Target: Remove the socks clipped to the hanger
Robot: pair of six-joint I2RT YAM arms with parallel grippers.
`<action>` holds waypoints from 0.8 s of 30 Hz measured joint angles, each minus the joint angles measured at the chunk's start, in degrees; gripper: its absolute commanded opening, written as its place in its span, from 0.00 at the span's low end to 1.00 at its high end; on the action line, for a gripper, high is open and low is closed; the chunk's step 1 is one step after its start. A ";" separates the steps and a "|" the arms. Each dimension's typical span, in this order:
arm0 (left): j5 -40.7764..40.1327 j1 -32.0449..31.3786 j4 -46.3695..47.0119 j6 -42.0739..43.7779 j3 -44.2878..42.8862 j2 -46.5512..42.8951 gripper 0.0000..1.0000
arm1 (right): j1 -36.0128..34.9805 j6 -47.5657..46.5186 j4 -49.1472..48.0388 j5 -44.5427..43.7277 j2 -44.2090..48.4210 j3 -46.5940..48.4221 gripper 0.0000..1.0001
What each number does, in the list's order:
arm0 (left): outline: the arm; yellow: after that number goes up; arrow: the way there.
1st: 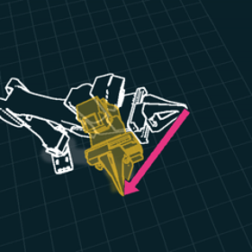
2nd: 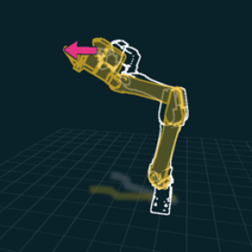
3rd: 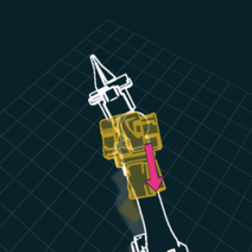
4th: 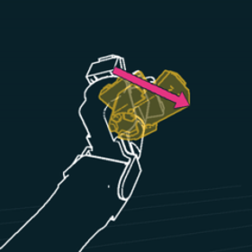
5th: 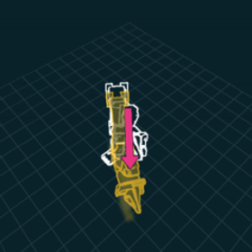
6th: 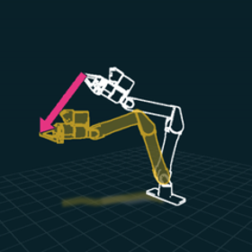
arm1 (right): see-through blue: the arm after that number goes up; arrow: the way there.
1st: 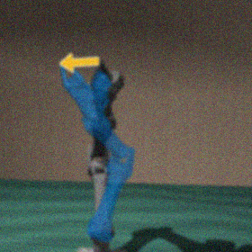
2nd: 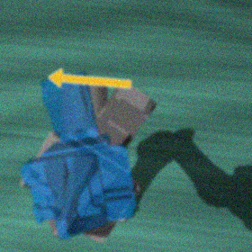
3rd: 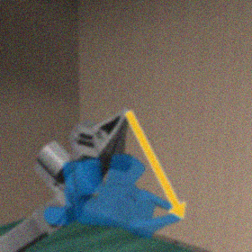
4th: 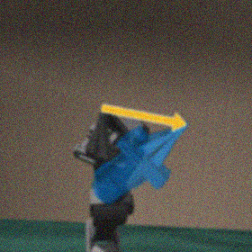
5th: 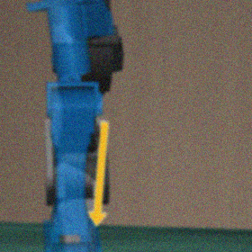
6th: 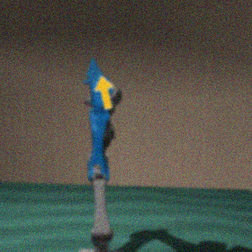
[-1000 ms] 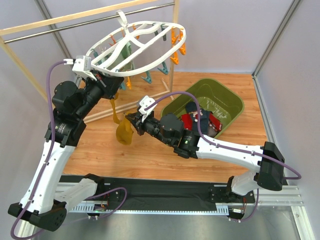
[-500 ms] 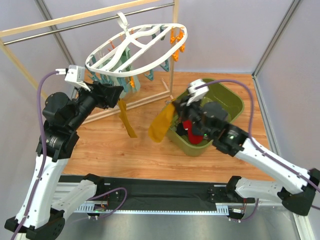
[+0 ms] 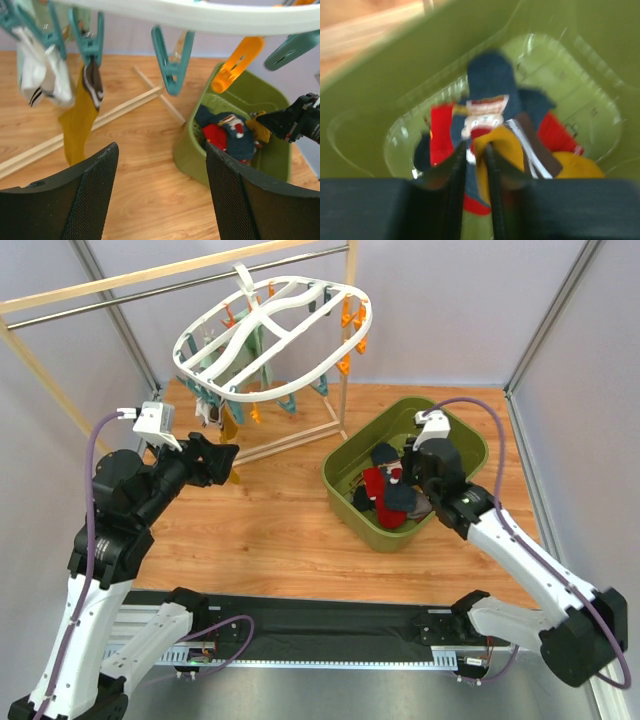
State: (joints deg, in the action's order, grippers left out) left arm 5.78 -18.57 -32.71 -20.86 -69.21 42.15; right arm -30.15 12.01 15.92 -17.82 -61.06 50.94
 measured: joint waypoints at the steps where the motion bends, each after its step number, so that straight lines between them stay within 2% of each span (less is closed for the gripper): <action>1: -1.05 0.17 -0.13 0.00 1.14 -0.31 0.77 | 0.26 0.70 1.09 0.90 -2.25 -0.28 0.37; 4: -3.85 1.57 -1.51 -0.28 5.18 -1.68 0.79 | -0.07 2.54 2.49 3.30 -4.92 -0.17 0.50; 5: -4.33 2.69 -2.27 -0.57 6.40 -2.12 0.79 | -0.50 3.23 2.27 3.89 -4.83 0.02 0.62; 7: -4.83 5.68 -3.28 -1.20 7.72 -2.45 0.79 | -2.95 4.39 0.24 4.04 -4.28 0.50 0.72; 12: -1.51 15.37 -3.26 -3.80 7.91 -1.95 0.79 | -15.39 3.19 -11.98 1.20 -5.55 0.68 0.76; 16: 4.26 24.35 -1.49 -7.06 7.30 -0.20 0.78 | -25.40 -0.26 -25.97 -2.95 -11.13 0.68 0.79; 18: 7.72 28.70 0.81 -9.53 7.23 1.09 0.78 | -28.39 -1.97 -32.72 -4.17 -15.63 1.03 0.66; 19: 9.40 30.47 2.21 -10.86 7.30 1.66 0.78 | -29.46 -2.75 -35.08 -5.33 -18.21 1.79 0.38; 21: 12.57 32.52 5.27 -13.22 7.61 3.06 0.77 | -30.75 -3.96 -37.42 -8.31 -22.82 3.45 0.19; 22: 14.03 32.94 6.19 -13.92 7.65 3.58 0.76 | -31.10 -4.39 -38.10 -10.27 -24.55 3.85 0.06; 23: 15.54 33.09 6.99 -14.49 7.65 4.15 0.76 | -31.23 -5.03 -38.42 -12.13 -25.38 3.78 0.00; 24: 16.94 33.16 7.65 -14.86 7.65 4.57 0.76 | -31.23 -5.57 -38.93 -13.81 -25.59 3.43 0.00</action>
State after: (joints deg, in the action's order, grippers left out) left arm 22.72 14.59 -25.06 -35.73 -61.56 46.72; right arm -61.39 6.44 -23.00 -31.64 -86.65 54.37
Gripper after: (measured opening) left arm 0.762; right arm 0.058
